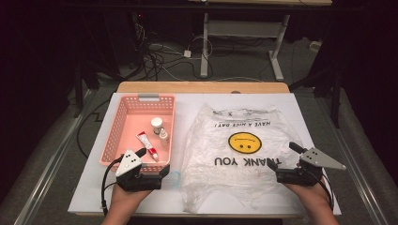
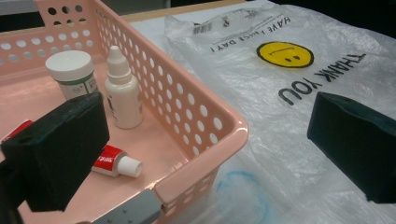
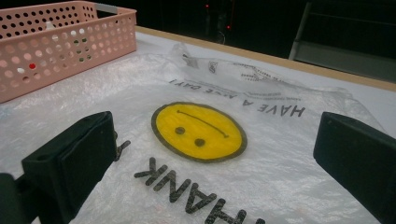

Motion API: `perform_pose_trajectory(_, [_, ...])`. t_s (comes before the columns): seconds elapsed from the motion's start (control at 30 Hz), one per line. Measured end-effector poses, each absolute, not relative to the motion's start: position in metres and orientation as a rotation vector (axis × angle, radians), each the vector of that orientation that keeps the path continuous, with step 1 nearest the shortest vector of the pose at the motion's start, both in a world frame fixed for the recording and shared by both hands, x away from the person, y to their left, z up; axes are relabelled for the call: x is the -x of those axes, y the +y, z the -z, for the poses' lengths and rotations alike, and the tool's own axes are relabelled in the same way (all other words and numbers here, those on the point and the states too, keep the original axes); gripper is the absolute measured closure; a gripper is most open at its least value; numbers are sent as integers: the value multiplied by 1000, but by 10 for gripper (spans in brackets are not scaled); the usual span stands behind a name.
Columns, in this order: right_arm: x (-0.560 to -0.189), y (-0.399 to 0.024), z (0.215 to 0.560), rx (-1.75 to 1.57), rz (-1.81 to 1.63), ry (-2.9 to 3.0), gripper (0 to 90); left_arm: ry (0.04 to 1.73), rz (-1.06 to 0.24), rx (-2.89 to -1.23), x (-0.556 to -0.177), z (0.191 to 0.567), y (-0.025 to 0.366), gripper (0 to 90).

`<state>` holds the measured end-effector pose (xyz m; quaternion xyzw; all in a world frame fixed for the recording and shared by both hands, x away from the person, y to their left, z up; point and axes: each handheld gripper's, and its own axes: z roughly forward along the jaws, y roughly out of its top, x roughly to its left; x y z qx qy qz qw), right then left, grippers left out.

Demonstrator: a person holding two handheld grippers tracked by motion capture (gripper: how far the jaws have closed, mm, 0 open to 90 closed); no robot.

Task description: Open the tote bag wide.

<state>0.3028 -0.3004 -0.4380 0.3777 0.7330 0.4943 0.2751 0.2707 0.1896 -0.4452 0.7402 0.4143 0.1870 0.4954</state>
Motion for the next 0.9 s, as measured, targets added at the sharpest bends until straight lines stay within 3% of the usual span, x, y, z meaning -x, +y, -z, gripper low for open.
perform_pose_trajectory(0.9, [-303, -304, 438, -1004, -1296, 1978, 0, 1002, -429, -1789, -272, 442, 191, 0])
